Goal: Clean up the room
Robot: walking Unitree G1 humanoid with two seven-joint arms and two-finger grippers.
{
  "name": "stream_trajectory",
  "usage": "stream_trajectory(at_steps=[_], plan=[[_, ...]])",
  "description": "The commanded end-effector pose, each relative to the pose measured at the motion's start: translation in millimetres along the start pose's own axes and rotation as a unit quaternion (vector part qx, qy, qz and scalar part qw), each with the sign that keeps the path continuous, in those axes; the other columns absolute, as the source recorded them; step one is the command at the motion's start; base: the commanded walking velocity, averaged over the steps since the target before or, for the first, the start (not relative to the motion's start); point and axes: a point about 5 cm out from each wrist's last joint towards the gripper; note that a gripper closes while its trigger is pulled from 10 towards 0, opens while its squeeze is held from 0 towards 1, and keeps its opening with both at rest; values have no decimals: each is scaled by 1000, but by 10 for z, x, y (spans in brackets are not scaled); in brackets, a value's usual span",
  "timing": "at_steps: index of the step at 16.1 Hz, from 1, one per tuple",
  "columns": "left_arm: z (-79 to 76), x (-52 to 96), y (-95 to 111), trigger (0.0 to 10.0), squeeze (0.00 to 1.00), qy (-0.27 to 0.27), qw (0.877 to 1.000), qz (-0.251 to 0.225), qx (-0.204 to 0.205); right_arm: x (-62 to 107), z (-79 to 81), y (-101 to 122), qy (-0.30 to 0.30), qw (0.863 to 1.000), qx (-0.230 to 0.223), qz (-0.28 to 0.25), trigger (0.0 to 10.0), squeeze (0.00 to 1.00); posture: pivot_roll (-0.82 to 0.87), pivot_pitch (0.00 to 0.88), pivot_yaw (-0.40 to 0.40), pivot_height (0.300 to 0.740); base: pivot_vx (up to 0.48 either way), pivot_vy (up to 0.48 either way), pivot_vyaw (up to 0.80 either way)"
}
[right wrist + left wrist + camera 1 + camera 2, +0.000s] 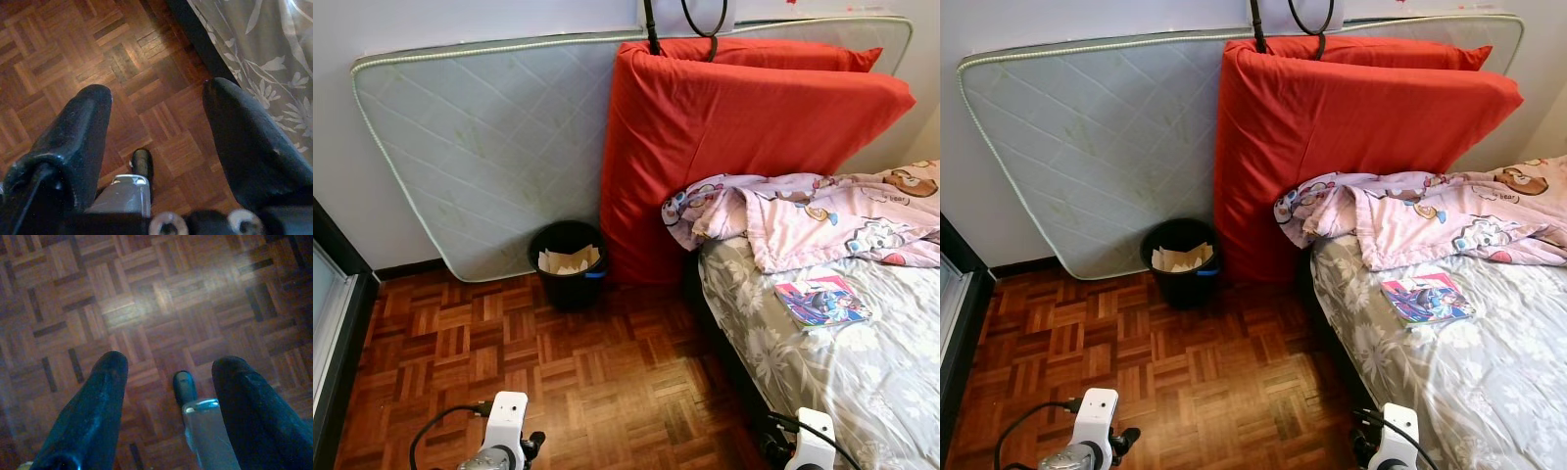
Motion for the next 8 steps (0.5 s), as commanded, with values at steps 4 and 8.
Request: stream_trajectory(at_steps=[4,8], plan=[[12,4,-38,10000,0,0,1000,15,6,6,-7,-29,0,1000,-7,6,10000,0,21,0,-23,740,0,0,0],[2,4,-44,10000,0,-8,1000,18,9,7,-11,-33,-3,1000,-10,6,10000,0,23,0,-22,740,0,0,0]])
Point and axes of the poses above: a point about 5 cm out from each wrist's last joint towards the gripper, its own x axis pointing back from the gripper into the wrist, its own y axis along the axis of the wrist's last joint, z = x × y, and after that the axes turned 13 degrees about x, right-handed
